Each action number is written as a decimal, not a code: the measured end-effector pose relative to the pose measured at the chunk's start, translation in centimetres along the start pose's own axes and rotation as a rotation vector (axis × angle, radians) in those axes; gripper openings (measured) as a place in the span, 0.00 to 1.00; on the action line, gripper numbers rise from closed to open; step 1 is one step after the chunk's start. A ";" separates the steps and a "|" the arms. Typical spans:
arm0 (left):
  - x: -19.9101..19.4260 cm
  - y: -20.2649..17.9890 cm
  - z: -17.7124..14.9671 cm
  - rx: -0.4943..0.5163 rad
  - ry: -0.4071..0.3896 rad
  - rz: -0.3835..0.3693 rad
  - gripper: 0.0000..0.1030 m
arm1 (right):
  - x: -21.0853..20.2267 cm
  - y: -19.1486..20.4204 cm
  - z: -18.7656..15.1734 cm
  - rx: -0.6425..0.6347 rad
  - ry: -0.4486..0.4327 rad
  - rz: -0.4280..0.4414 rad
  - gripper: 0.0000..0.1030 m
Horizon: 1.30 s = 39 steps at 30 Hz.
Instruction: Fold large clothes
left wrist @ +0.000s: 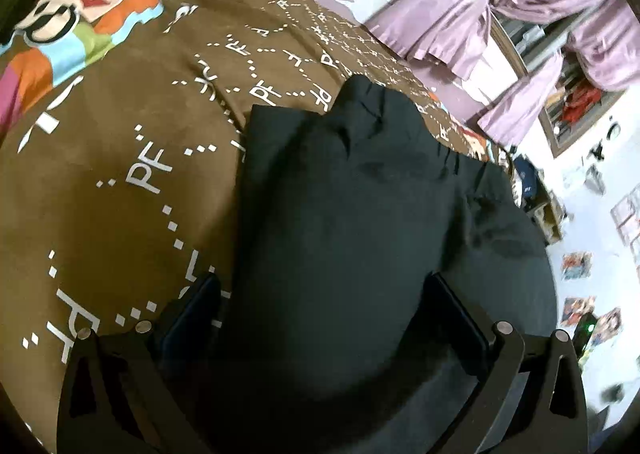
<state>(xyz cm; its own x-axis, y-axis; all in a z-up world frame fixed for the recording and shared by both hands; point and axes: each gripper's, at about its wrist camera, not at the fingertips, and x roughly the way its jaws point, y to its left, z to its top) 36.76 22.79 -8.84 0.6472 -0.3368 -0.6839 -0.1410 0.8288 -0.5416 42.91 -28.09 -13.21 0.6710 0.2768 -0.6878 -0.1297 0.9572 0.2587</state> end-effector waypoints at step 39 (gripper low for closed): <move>1.1 0.3 -1.7 0.042 -0.077 -0.076 0.99 | 0.3 -2.4 -2.2 0.195 -0.004 0.226 1.00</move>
<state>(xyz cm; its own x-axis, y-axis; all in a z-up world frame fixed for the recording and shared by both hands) 36.15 21.90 -10.57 0.7109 -0.3653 -0.6010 -0.0590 0.8205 -0.5686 41.80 -30.16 -15.58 0.6441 0.4804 -0.5953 -0.1336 0.8369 0.5307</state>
